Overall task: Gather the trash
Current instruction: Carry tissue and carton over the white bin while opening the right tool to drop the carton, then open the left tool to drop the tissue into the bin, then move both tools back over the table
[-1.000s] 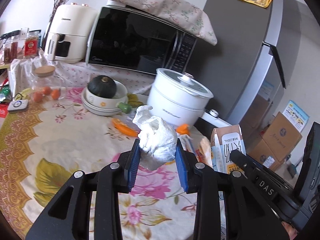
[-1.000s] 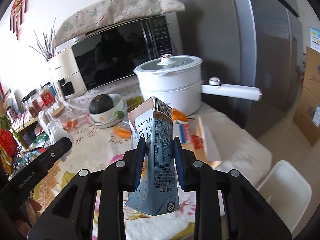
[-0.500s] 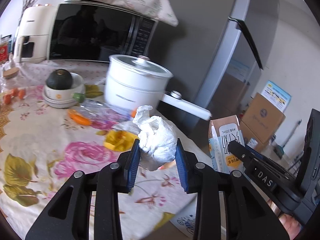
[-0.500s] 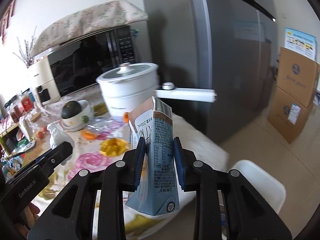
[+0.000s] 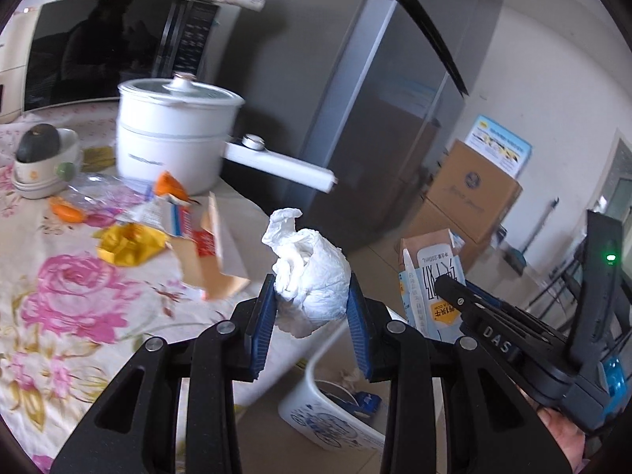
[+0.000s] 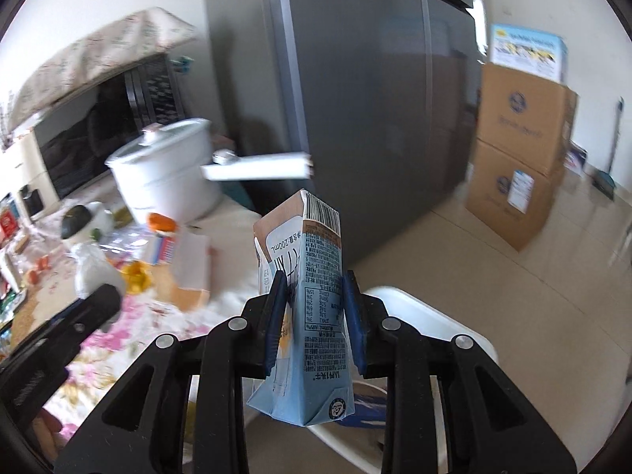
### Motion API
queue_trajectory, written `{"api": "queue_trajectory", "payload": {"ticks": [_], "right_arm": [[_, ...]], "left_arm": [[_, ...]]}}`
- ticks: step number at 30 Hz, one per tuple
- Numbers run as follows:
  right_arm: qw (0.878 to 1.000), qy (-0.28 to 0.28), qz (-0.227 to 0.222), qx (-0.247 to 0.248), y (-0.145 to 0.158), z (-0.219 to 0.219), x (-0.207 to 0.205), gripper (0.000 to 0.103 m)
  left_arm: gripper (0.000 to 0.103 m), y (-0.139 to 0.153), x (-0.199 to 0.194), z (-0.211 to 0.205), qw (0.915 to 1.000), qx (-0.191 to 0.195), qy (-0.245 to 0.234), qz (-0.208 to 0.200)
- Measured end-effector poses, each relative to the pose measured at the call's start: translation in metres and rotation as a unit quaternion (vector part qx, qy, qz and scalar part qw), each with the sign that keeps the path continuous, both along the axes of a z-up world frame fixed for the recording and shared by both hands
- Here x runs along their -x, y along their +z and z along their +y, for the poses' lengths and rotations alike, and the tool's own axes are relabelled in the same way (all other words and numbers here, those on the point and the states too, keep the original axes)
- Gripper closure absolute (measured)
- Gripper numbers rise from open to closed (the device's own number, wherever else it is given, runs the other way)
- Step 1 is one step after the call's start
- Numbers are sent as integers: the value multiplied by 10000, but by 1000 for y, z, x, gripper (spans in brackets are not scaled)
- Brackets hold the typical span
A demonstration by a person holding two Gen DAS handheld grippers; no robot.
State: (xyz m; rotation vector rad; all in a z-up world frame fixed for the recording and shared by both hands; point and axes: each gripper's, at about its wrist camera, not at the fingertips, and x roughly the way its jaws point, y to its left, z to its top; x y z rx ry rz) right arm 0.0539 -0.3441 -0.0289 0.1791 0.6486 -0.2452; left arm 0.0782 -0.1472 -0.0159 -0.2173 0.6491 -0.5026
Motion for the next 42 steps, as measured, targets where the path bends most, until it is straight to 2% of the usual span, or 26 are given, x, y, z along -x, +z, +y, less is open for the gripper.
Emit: {"api": "queue_trajectory", "payload": {"ticks": [9, 11, 17, 22, 27, 32, 33, 35, 37, 42], "right_arm": [[9949, -796, 524, -327, -30, -59, 8, 73], [9937, -954, 495, -301, -30, -68, 13, 55], [9875, -1524, 369, -145, -27, -95, 28, 23], [9775, -2094, 231, 84, -24, -116, 39, 11], [9669, -2543, 176, 112, -26, -132, 48, 7], [9621, -2716, 210, 97, -30, -141, 51, 7], [9622, -2709, 235, 127, -31, -141, 50, 7], [9624, -2700, 255, 164, -32, -141, 51, 7], [9628, -2681, 272, 177, -32, -140, 50, 7], [9641, -2629, 269, 257, -30, -134, 46, 7]], "left_arm": [[68, -11, 1, -46, 9989, -19, -412, 201], [68, -14, 0, -60, 9983, -12, -518, 254], [68, -27, -4, -96, 9953, 36, -830, 506], [67, -36, -4, -124, 9909, 5, -1190, 631], [65, -51, -7, -147, 9855, -74, -1510, 770], [63, -64, -10, -168, 9799, -209, -1790, 854], [61, -68, -10, -170, 9795, -287, -1790, 874], [46, -72, -12, -170, 9806, -368, -1700, 900], [37, -73, -14, -167, 9824, -354, -1586, 922], [36, -67, -19, -155, 9875, -292, -1290, 862]]}}
